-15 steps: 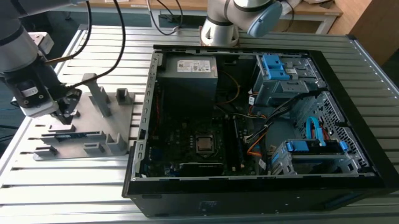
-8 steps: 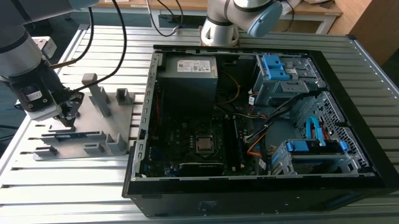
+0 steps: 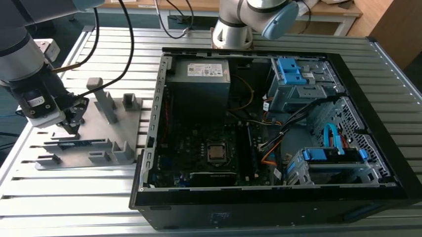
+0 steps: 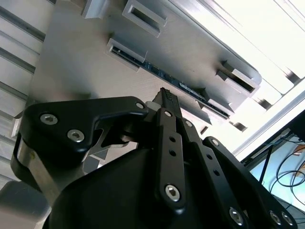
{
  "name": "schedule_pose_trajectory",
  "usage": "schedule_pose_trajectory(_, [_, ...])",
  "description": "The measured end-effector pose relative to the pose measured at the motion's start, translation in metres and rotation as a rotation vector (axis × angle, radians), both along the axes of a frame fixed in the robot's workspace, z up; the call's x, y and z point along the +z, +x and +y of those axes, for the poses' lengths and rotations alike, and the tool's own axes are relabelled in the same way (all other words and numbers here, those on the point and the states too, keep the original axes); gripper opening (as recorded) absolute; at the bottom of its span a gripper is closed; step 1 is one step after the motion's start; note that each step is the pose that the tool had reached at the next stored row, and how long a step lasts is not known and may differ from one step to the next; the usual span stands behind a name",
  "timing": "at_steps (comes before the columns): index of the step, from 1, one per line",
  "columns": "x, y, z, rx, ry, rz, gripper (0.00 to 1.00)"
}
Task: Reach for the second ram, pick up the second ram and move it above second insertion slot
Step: 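Pick up the second ram and move it above second insertion slot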
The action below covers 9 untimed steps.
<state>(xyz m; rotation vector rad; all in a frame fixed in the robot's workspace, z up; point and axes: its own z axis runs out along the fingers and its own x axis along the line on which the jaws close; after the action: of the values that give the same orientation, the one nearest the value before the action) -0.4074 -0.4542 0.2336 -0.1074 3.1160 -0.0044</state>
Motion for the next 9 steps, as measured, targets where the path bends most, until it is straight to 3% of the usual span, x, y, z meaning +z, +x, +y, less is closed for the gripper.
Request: schedule_pose_trajectory(9, [-0.0001, 0.0, 0.0, 0.024, 0.0, -0.0001, 0.1])
